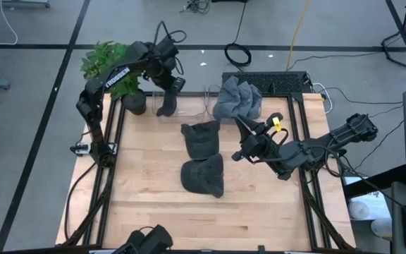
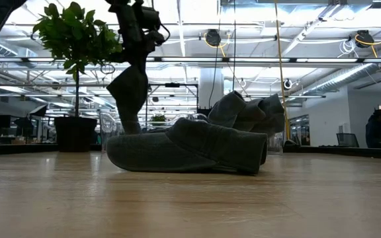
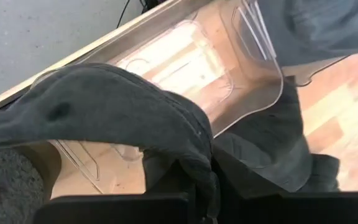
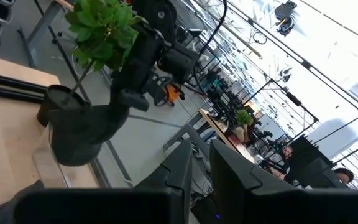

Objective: Pick & Place hat
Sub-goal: Put the bottom right black cap into the left transparent bin

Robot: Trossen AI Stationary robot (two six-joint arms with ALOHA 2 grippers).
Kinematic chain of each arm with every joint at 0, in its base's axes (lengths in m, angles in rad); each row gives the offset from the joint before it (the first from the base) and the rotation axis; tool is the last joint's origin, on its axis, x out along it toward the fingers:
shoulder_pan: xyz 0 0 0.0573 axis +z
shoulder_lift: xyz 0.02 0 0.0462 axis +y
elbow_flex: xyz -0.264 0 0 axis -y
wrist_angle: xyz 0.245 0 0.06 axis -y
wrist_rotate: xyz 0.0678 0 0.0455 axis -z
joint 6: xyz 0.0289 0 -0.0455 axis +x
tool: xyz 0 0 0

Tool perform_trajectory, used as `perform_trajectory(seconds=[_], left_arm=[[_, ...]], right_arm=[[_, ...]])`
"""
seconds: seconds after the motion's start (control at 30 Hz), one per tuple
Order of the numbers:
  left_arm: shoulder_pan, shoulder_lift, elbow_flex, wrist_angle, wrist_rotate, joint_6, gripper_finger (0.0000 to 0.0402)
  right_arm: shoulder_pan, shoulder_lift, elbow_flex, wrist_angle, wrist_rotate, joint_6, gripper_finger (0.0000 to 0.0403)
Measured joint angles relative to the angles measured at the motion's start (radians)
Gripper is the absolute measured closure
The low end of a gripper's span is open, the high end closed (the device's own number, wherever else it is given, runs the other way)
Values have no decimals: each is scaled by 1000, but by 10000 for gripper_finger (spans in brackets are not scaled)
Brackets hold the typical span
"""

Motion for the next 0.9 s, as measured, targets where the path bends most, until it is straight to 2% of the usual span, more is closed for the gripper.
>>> perform_trajectory(seconds=[0.3,0.63,0.7,0.9], left_arm=[[17,46,0,-69,-64,11,383],[37,53,0,-98,-81,10,382],[33,53,0,-101,-81,6,369],[26,53,0,-101,-81,12,277]], right_arm=[[0,0,0,0,0,0,360],[0,0,0,0,0,1,360],[0,0,0,0,0,1,360],[0,0,0,0,0,0,360]])
